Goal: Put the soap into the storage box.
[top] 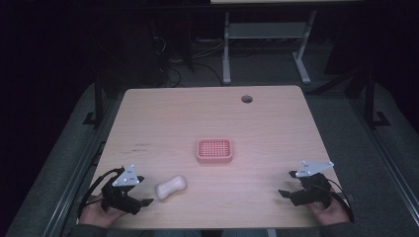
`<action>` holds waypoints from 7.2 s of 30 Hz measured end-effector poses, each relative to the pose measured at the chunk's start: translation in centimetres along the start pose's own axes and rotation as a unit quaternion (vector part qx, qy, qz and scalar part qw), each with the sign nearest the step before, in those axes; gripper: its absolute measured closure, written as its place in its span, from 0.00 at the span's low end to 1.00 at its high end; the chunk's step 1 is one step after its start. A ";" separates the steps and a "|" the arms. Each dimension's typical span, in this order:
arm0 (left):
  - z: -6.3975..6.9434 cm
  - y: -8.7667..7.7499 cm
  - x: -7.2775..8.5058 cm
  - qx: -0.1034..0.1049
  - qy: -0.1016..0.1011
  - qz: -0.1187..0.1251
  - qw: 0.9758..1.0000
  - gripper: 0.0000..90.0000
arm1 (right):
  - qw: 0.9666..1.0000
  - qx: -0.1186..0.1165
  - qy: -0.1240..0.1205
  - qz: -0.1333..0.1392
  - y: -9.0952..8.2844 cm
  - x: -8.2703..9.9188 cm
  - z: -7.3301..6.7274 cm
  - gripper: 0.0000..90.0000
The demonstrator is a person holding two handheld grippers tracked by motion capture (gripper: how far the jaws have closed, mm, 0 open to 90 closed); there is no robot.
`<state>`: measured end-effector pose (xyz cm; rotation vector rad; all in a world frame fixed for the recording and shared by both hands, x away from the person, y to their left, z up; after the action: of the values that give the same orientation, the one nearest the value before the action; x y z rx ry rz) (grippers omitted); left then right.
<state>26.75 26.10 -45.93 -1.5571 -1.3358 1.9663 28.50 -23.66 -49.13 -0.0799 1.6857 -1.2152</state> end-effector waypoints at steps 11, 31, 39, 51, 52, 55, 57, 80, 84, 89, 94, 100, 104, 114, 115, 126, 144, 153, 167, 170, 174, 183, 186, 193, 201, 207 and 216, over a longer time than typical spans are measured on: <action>0.3 1.4 -1.8 0.018 0.011 -0.018 1.000 0.24 | 1.000 0.002 0.006 0.005 -0.5 0.4 0.6 0.23; 0.7 4.0 -4.9 0.033 0.015 -0.098 0.995 0.33 | 1.000 -0.004 -0.019 -0.003 0.5 -0.6 0.2 0.25; 0.6 5.2 -5.9 0.049 0.014 -0.134 0.990 0.39 | 1.000 -0.003 -0.024 0.001 0.3 -0.7 0.1 0.25; -0.2 6.7 -5.8 0.071 0.011 -0.168 0.983 0.50 | 1.000 -0.004 -0.017 0.000 0.2 -0.6 0.2 0.25; -0.2 6.7 -5.8 0.073 0.011 -0.169 0.983 0.51 | 1.000 -0.005 -0.015 0.000 0.2 -0.5 0.2 0.25; -0.2 6.8 -5.8 0.072 0.015 -0.173 0.982 0.51 | 1.000 -0.004 -0.016 0.001 0.2 -0.5 0.2 0.25; -0.2 6.8 -5.8 0.073 0.013 -0.173 0.982 0.52 | 1.000 -0.005 -0.016 0.001 0.2 -0.5 0.1 0.25; 0.0 6.9 -6.9 0.069 0.039 -0.178 0.981 0.55 | 1.000 -0.006 -0.020 0.012 0.1 -1.0 0.0 0.25; -0.3 6.7 -7.6 0.082 0.030 -0.164 0.983 0.55 | 1.000 -0.006 -0.020 0.014 0.1 -1.1 0.0 0.25; -0.7 6.4 -8.5 0.081 0.036 -0.159 0.983 0.55 | 1.000 -0.005 -0.018 0.016 0.1 -1.1 0.2 0.25; -1.1 6.4 -9.5 0.086 0.040 -0.149 0.984 0.55 | 1.000 -0.006 -0.016 0.015 0.2 -1.0 0.3 0.25; -1.6 6.6 -11.0 0.097 0.050 -0.145 0.983 0.55 | 1.000 -0.006 -0.015 0.014 0.2 -0.8 0.5 0.25; -1.9 6.6 -12.0 0.103 0.054 -0.137 0.984 0.55 | 1.000 -0.008 -0.011 0.014 0.1 -0.7 0.5 0.25; -2.7 7.2 -13.9 0.104 0.065 -0.137 0.983 0.55 | 1.000 -0.002 -0.013 0.017 0.0 -0.8 0.6 0.25; -2.8 7.2 -14.1 0.102 0.066 -0.136 0.983 0.55 | 1.000 0.002 -0.012 0.017 0.0 -0.8 0.6 0.25; -3.4 8.1 -16.3 0.106 0.082 -0.135 0.982 0.55 | 1.000 -0.003 -0.011 0.015 0.1 -0.8 0.8 0.25; -4.1 10.0 -19.4 0.110 0.095 -0.144 0.979 0.55 | 1.000 -0.012 -0.015 0.008 0.5 -0.9 1.0 0.25; -4.1 11.3 -21.3 0.114 0.105 -0.154 0.976 0.55 | 1.000 -0.008 -0.015 0.011 0.4 -0.9 1.0 0.25; -4.8 14.4 -22.1 0.129 0.104 -0.162 0.973 0.55 | 1.000 -0.012 -0.015 0.014 0.5 -1.0 1.2 0.25; -5.1 14.8 -22.1 0.130 0.101 -0.164 0.973 0.55 | 1.000 -0.012 -0.014 0.013 0.5 -1.0 1.2 0.25; -5.4 15.1 -22.1 0.129 0.096 -0.163 0.973 0.55 | 1.000 -0.012 -0.015 0.013 0.5 -0.9 1.3 0.25; -5.6 15.6 -22.0 0.133 0.092 -0.166 0.973 0.55 | 1.000 -0.012 -0.013 0.013 0.4 -0.9 1.3 0.25; -5.8 15.8 -22.0 0.135 0.090 -0.164 0.973 0.55 | 1.000 -0.011 -0.011 0.015 0.4 -0.9 1.4 0.25; -5.9 15.9 -22.2 0.131 0.096 -0.168 0.972 0.55 | 1.000 -0.009 -0.008 0.016 0.3 -0.8 1.6 0.25; -5.8 16.1 -22.6 0.126 0.106 -0.171 0.971 0.55 | 1.000 -0.008 -0.008 0.016 0.2 -0.7 1.6 0.25; -5.7 16.5 -22.5 0.129 0.105 -0.177 0.970 0.55 | 1.000 -0.009 -0.008 0.017 0.2 -0.7 1.6 0.25; -5.7 16.7 -22.4 0.129 0.109 -0.183 0.968 0.55 | 1.000 -0.010 -0.006 0.017 0.2 -0.6 1.6 0.25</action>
<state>45.01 4.28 -45.64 -1.2577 -1.1290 1.6163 30.10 -24.32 -48.79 -0.0716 1.6819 -1.1708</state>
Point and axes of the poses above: each handheld gripper's, and its own axes: y roughly forward along the jaws, x roughly out of its underside, z roughly to its right, the point moved 5 cm from there along y, roughly forward along the jaws, and after that the axes turned 3 degrees about x, right-handed, at the moved point
